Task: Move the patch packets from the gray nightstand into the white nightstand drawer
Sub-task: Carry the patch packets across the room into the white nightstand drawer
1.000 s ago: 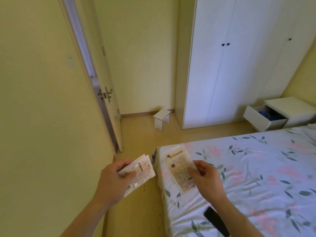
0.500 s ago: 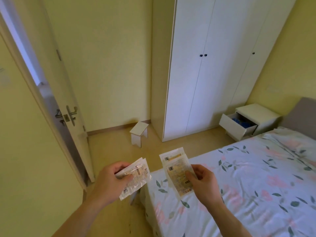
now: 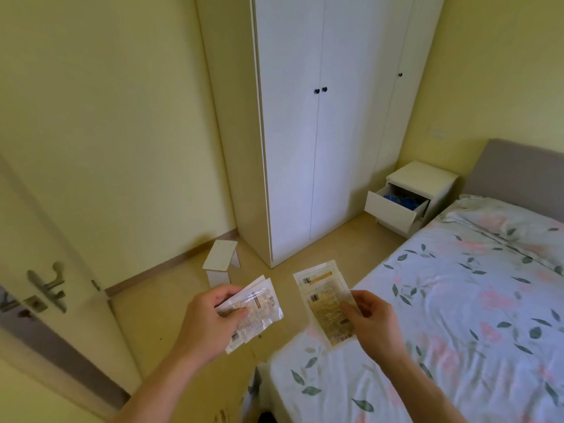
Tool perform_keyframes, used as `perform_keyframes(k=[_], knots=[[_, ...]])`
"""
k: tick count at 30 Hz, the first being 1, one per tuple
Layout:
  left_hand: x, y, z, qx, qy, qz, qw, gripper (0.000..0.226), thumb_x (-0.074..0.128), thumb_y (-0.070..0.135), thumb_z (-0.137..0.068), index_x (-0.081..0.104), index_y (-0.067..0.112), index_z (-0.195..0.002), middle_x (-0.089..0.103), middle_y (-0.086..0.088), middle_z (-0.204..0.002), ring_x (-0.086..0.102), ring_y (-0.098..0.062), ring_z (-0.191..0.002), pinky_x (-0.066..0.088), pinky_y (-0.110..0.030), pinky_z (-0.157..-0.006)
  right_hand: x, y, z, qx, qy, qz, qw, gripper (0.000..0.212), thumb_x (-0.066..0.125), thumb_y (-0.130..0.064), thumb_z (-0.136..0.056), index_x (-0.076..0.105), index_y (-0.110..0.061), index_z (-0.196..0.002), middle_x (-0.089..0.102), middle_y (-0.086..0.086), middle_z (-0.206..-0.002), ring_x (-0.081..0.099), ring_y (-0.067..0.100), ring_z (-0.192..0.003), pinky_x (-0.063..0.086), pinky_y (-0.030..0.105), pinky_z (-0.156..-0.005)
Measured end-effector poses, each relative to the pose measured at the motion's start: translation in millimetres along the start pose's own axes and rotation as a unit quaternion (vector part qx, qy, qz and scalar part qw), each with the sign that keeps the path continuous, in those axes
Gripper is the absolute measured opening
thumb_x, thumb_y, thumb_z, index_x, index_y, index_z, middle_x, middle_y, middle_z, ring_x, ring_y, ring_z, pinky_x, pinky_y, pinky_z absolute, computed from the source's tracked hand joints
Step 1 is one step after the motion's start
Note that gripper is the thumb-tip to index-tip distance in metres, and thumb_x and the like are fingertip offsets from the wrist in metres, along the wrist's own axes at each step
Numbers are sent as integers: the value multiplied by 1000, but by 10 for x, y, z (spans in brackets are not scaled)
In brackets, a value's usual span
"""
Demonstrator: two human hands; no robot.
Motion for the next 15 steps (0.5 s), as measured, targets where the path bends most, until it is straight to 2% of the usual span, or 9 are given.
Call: perform_keyframes(k=[3, 7, 10, 13, 15], knots=[[-175, -102, -633, 4, -13, -10, 1000, 27, 77, 10, -87, 75, 34, -101, 76, 20, -95, 72, -1, -90, 62, -27, -67, 398, -25, -528, 6, 27, -14, 1000, 13, 64, -16, -99, 74, -23, -101, 78, -10, -84, 73, 1, -72, 53, 15, -51], [-486, -186, -1519, -12, -10, -2, 1000, 30, 76, 6, -87, 75, 33, -101, 77, 18, -94, 74, -4, -88, 58, -20, -62, 938, -106, -1269, 25, 34, -29, 999, 12, 64, -16, -99, 75, -20, -105, 79, -12, -86, 76, 8, -77, 62, 29, -68], [-708, -211, -2129, -16, -9, 14, 1000, 29, 76, 7, -87, 75, 33, -102, 77, 15, -94, 75, -6, -84, 57, -20, -61, 1265, -312, -1783, 16, 31, -32, 999, 13, 65, -15, -99, 75, -23, -103, 79, -13, -88, 76, 6, -77, 58, 19, -61], [-883, -299, -2665, -22, -12, 24, 999, 30, 76, 7, -87, 75, 31, -105, 78, 11, -97, 75, -10, -87, 60, -27, -67, 1491, -501, -2203, 15, 37, -23, 999, 13, 66, -16, -98, 74, -23, -105, 79, -13, -90, 76, 5, -79, 59, 19, -62], [-937, -348, -2978, -21, -20, 26, 999, 29, 76, 6, -87, 76, 30, -104, 78, 11, -96, 76, -9, -86, 59, -24, -65, 1607, -590, -2433, 11, 42, -18, 999, 12, 66, -18, -98, 74, -24, -105, 79, -13, -91, 76, 5, -80, 59, 19, -63]])
Point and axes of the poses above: each hand's wrist, its own z-axis away from the middle knuckle, its own x-axis out of the palm, y = z × x, the point moved 1 cm from there along -z, towards the middle knuckle
